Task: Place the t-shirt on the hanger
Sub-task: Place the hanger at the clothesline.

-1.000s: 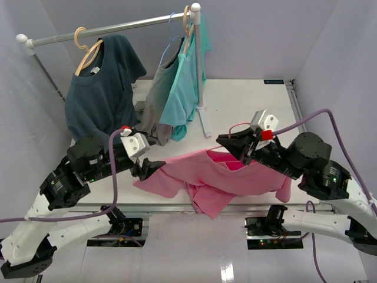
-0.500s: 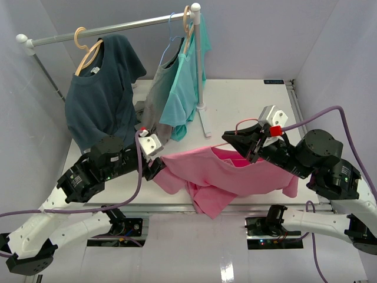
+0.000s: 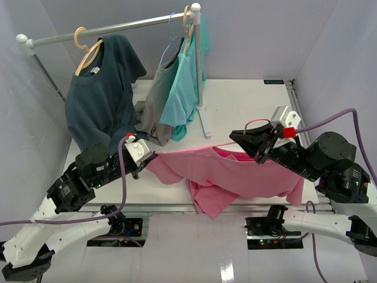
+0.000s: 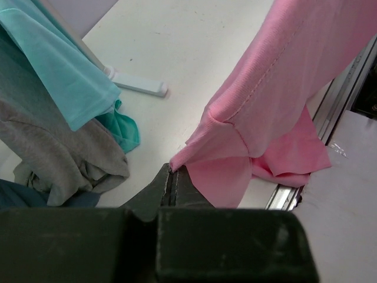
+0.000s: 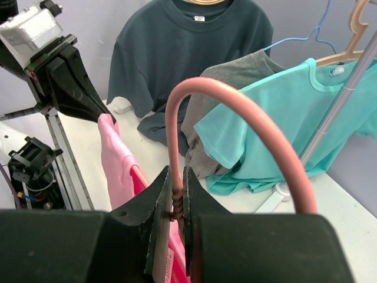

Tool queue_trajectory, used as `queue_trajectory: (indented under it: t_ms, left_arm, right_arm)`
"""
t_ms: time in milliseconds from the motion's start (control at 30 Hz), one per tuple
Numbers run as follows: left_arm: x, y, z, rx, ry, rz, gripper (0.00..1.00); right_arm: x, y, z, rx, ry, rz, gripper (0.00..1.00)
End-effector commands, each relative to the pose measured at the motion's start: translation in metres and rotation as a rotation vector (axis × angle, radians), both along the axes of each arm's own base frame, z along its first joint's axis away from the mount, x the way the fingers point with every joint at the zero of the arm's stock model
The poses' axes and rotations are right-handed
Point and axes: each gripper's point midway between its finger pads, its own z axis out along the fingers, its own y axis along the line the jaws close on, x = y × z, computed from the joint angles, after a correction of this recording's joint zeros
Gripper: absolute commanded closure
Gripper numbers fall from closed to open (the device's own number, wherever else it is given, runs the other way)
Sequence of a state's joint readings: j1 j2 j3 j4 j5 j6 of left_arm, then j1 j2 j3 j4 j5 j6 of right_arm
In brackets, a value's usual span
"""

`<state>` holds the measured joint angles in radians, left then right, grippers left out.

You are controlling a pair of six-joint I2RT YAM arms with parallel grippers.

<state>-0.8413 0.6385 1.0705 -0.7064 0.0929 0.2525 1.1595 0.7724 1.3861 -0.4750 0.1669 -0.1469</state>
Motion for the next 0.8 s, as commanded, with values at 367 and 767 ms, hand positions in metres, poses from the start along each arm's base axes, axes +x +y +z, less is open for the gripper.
queue_trajectory:
  t_ms: [367, 767]
  left_arm:
    - [0.016, 0.014, -0.032, 0.094, 0.129, 0.155, 1.00]
    - [-0.020, 0.005, 0.045, -0.062, 0.012, -0.048, 0.04]
  right_arm:
    - [-0.004, -0.021, 0.044, 0.114, -0.069, -0.025, 0.92]
    - [0.001, 0.010, 0.001, 0.015, -0.012, 0.016, 0.92]
